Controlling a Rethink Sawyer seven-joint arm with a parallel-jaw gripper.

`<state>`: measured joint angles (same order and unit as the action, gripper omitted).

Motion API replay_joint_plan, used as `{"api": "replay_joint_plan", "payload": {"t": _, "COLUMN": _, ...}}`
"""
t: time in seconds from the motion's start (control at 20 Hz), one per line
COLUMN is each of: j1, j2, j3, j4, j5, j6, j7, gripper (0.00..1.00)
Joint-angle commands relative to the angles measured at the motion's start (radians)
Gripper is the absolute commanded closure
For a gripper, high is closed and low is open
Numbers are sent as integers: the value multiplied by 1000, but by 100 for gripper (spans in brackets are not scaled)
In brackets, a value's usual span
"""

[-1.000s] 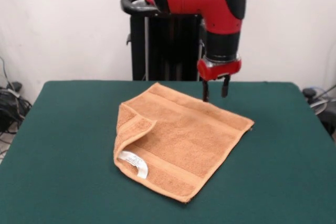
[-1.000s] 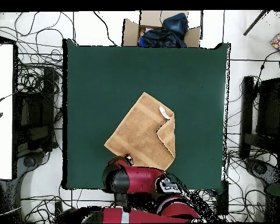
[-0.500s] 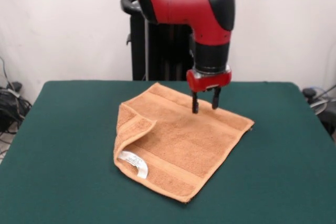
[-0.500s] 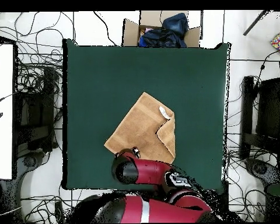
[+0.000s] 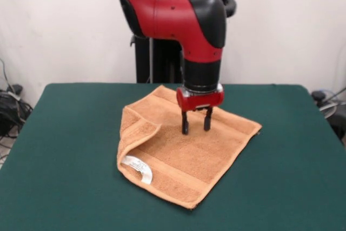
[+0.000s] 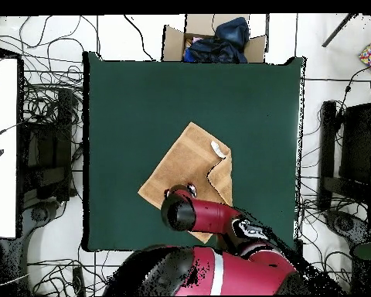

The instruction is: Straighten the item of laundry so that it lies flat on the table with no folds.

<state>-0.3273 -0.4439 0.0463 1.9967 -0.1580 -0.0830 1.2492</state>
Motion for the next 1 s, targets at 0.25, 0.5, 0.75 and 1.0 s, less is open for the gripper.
{"api": "replay_joint_plan", "payload": {"t": 0.25, "j1": -57, "j2": 68, "j3": 58, "j4": -184, "j5": -56, "j6": 111, "j7": 71, "gripper": 0}}
{"api": "replay_joint_plan", "payload": {"t": 0.5, "j1": -82, "j2": 63, "j3": 71, "j4": -203, "j5": -82, "j6": 143, "j7": 61, "gripper": 0}}
{"api": "replay_joint_plan", "payload": {"t": 0.75, "j1": -89, "j2": 32, "j3": 74, "j4": -203, "j5": -100, "j6": 181, "j7": 64, "gripper": 0}}
{"api": "replay_joint_plan", "payload": {"t": 1.0, "j1": -90, "j2": -16, "j3": 71, "j4": -186, "j5": -106, "j6": 222, "j7": 67, "gripper": 0}}
